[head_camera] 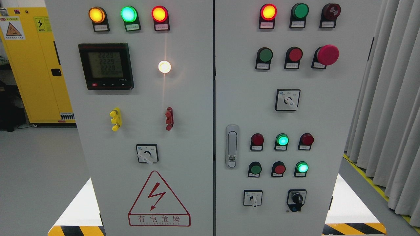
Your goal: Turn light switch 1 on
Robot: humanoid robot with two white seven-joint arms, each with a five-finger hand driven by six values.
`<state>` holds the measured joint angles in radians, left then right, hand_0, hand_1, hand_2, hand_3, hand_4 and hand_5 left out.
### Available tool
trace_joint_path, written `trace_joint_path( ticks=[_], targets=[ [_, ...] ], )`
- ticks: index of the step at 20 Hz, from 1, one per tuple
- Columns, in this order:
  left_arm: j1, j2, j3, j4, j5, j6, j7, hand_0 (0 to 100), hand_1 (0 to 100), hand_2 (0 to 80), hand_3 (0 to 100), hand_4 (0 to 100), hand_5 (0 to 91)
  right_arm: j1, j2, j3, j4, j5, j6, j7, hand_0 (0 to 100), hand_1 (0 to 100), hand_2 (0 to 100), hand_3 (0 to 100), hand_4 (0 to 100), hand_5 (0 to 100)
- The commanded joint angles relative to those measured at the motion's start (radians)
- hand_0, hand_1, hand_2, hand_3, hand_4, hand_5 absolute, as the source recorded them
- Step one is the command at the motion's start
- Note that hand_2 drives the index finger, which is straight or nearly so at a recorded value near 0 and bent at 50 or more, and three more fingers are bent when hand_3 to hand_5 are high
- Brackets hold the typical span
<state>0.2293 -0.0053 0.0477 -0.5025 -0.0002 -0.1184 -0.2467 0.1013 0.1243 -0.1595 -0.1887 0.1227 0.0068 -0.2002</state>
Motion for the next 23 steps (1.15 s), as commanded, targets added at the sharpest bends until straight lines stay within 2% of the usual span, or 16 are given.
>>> trace_joint_path(
  ticks=[1,11,23],
  targets=[
    [-0.071,0.008,-0.074,0.331,0.003,0.036,0.006,33,25,0.0,0,0,0.0,0.000,0.000,0.000,0.000,0.000,0.001,0.001,0,50,4,0,0,0],
    [-0.111,0.008,-0.080,0.401,0.002,0.054,0.012,33,18,0.0,0,0,0.0,0.000,0.000,0.000,0.000,0.000,0.001,-0.001,0,50,4,0,0,0],
    [-0.125,0.007,-0.080,0.395,0.005,0.040,0.023,31,17,0.0,0,0,0.0,0.000,0.000,0.000,0.000,0.000,0.001,0.001,0,50,4,0,0,0]
  ],
)
